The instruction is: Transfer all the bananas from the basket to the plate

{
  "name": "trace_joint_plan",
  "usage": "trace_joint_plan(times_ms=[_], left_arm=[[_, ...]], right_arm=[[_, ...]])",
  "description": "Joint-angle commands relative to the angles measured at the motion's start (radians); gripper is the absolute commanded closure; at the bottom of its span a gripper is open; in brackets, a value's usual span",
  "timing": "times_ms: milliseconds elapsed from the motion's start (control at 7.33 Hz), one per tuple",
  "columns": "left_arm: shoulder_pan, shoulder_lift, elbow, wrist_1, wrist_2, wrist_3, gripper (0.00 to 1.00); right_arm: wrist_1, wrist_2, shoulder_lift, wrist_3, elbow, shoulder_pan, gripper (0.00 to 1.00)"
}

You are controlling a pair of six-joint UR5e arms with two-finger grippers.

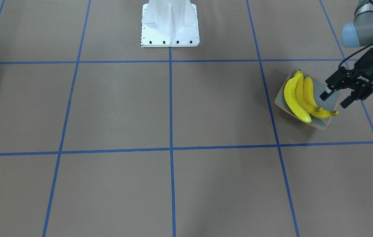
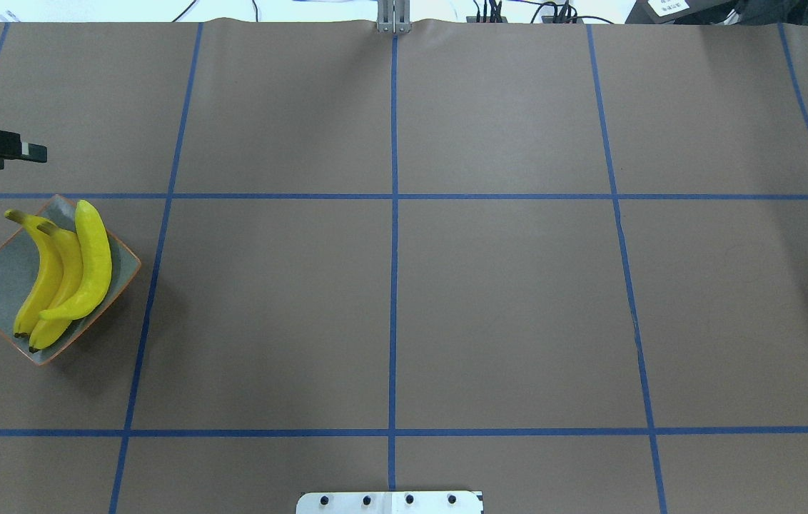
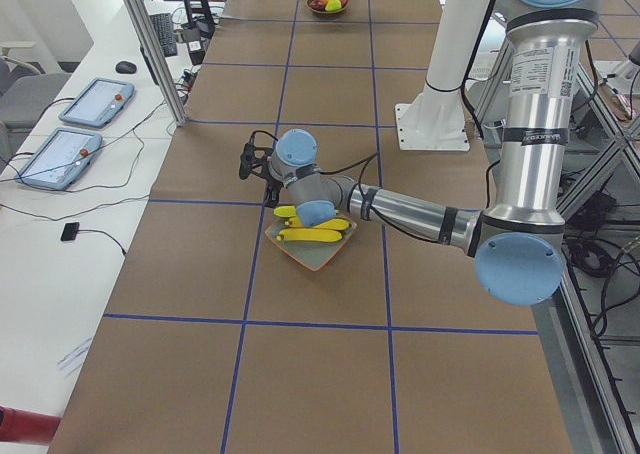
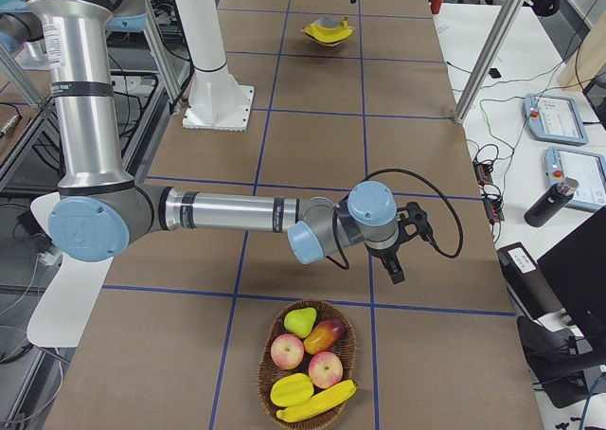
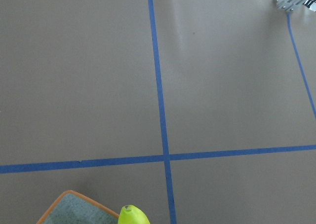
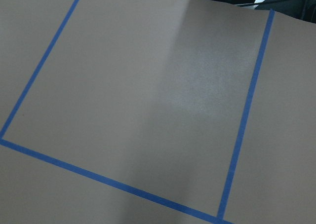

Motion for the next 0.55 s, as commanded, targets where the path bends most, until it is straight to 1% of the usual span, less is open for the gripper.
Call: trace_joint_plan(times_ms=[0,136,273,409], left_arm=[[0.0,-0.013,-0.007,-0.001,0.026,-0.001,0.0],[0.0,-0.013,-0.009,-0.003,0.024,-0.001,0.0],[0.0,-0.012,-0.009,-0.004,0.024,-0.003,0.0],[0.0,-0.012,-0.01,-0.004,0.021,-0.003,0.0]], right_arm=[[0.004,-0.008,0.002,-0.245,-0.151,0.072,0.0],[0.004,-0.015,0.01,-0.31,-0.217,0.1,0.0],[0.009,-0.027,0.016,-0.314,-0.259,0.106,0.0],[0.013,-0.061,0.021,-0.303,-0.291,0.115,0.0]])
